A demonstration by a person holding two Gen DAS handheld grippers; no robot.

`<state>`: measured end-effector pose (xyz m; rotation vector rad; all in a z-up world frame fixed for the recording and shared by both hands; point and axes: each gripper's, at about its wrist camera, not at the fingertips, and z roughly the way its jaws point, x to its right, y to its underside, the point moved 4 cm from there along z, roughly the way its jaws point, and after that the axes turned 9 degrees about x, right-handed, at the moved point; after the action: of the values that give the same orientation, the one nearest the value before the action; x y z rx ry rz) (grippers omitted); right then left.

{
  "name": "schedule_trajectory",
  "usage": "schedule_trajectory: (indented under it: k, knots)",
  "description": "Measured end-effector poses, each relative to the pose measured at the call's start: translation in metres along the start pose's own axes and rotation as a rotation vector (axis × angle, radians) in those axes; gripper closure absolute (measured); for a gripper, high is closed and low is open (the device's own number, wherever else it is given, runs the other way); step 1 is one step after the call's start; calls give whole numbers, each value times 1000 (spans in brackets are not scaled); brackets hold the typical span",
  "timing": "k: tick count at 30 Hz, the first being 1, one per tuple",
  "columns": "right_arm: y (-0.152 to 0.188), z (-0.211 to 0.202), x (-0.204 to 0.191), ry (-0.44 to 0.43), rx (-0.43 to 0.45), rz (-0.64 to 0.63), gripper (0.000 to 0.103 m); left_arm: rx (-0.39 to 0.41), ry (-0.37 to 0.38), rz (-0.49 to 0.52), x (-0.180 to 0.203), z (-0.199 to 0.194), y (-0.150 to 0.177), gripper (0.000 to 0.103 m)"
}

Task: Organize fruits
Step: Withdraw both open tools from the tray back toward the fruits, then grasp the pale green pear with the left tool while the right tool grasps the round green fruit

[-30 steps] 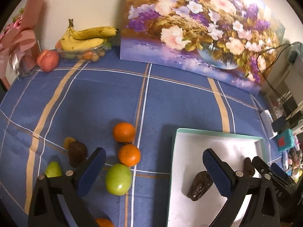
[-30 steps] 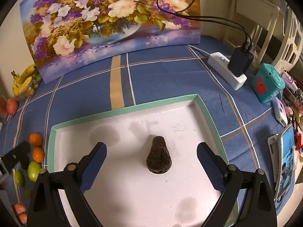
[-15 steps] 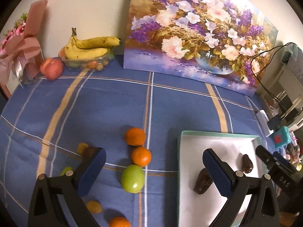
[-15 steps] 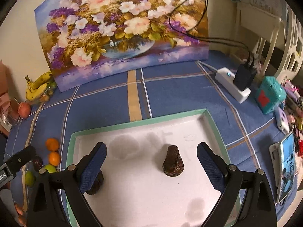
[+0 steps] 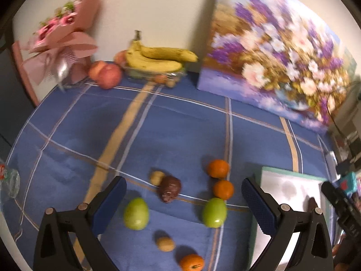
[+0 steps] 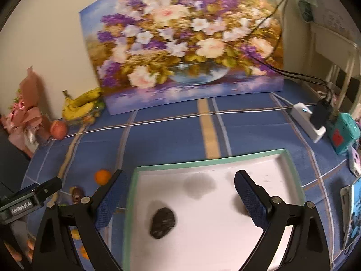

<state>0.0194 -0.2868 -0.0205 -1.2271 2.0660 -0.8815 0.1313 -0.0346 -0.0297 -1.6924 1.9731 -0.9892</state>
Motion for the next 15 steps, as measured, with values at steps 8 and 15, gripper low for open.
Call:
schedule_trajectory:
  k: [8,15]
  knots:
    - [5,-6,-52,-114,-15,-51,7,25,-11,-116,-50,-21,-5,0]
    - [19,-3,-102,-192,-60,-100,16,23,-8,-222,-86,-36,-7,0]
